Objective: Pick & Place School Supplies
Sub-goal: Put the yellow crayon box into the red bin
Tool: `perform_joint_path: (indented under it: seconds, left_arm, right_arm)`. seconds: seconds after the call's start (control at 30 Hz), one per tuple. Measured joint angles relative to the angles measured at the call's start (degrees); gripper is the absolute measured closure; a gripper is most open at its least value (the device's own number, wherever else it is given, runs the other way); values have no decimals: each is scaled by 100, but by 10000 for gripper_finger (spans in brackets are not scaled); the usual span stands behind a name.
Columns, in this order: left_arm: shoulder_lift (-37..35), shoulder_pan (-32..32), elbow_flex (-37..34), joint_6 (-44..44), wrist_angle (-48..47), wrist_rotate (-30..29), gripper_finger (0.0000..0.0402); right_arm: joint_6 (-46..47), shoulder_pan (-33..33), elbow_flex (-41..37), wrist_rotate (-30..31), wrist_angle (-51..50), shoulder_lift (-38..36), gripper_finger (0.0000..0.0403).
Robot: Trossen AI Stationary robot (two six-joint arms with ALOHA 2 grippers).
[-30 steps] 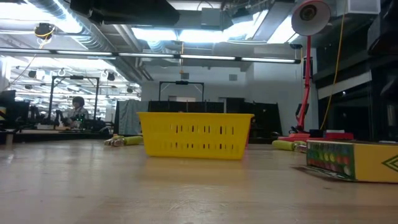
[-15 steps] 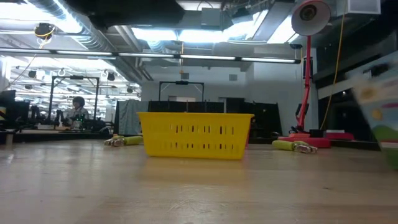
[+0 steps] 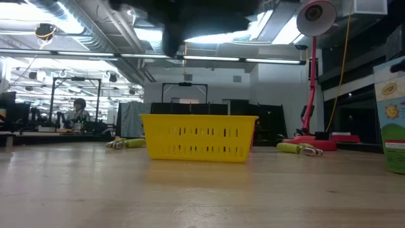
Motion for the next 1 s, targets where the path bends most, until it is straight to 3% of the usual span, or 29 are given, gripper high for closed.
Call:
perform_joint_path:
  seconds: [0.1,0.23,0.5,0.73,1.0]
  left_arm:
    - [291,132,601,200,-724,346,288]
    - [591,199,1275,487,-1683,195,288]
    - [635,78,1387,742,-1730,-288,287]
    - [635,-175,1387,120,-2776,-1226,287]
    - [635,-550,1383,-1509,-4823,-2322,285]
  right_arm:
    - [0,0,0,0,-40,0,381]
    - [77,72,3,25,-152,-6,381]
    - [677,478,4,235,-765,-36,381]
    - [1505,782,7,297,-1418,-617,372]
    - [1946,813,134,278,-1558,-1954,321]
